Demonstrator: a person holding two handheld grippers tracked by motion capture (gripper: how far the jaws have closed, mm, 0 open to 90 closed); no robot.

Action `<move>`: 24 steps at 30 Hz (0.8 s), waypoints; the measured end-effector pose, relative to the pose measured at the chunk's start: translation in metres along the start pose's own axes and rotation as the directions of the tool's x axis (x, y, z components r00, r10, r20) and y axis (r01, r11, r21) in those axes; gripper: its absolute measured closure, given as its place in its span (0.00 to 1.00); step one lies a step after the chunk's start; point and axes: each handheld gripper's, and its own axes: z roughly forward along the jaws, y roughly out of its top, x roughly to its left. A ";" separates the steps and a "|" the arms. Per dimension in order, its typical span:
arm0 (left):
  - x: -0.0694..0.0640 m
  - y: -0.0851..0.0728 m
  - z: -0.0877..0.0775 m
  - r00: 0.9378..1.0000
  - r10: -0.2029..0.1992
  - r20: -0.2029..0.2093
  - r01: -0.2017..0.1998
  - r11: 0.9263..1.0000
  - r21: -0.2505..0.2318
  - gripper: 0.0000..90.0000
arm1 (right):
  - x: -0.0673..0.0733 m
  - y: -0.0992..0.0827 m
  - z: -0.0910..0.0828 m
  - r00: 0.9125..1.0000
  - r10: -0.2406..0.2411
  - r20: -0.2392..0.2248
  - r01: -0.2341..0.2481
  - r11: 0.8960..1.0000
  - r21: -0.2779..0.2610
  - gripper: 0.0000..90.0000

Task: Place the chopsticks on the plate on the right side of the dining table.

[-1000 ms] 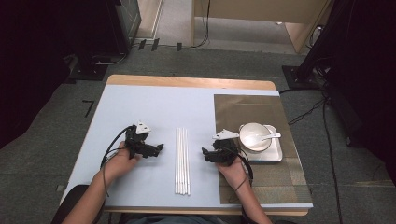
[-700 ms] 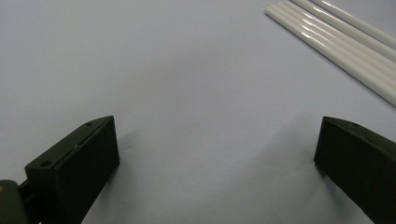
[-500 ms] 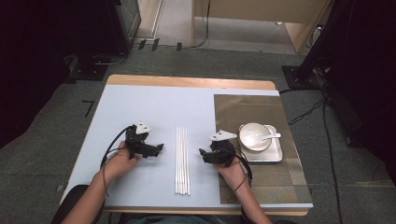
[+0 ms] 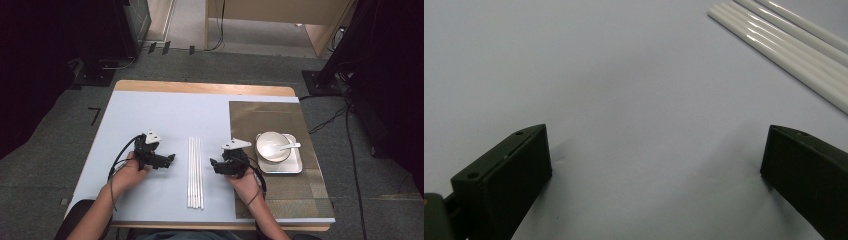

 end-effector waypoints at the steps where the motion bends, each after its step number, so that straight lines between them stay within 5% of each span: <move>1: 0.000 0.000 0.000 1.000 0.000 0.000 0.000 1.000 0.000 0.00 | 0.001 0.000 0.000 1.000 -0.009 0.000 0.009 1.000 -0.006 0.38; 9: 0.000 0.000 0.000 1.000 0.000 -0.003 0.000 1.000 -0.001 0.00 | 0.012 -0.001 0.006 0.998 -0.061 -0.019 0.061 0.998 -0.011 0.42; 24: 0.000 0.000 0.000 1.000 0.000 -0.004 0.000 1.000 0.000 0.00 | 0.028 -0.005 0.013 0.996 -0.073 -0.042 0.072 0.997 -0.029 0.44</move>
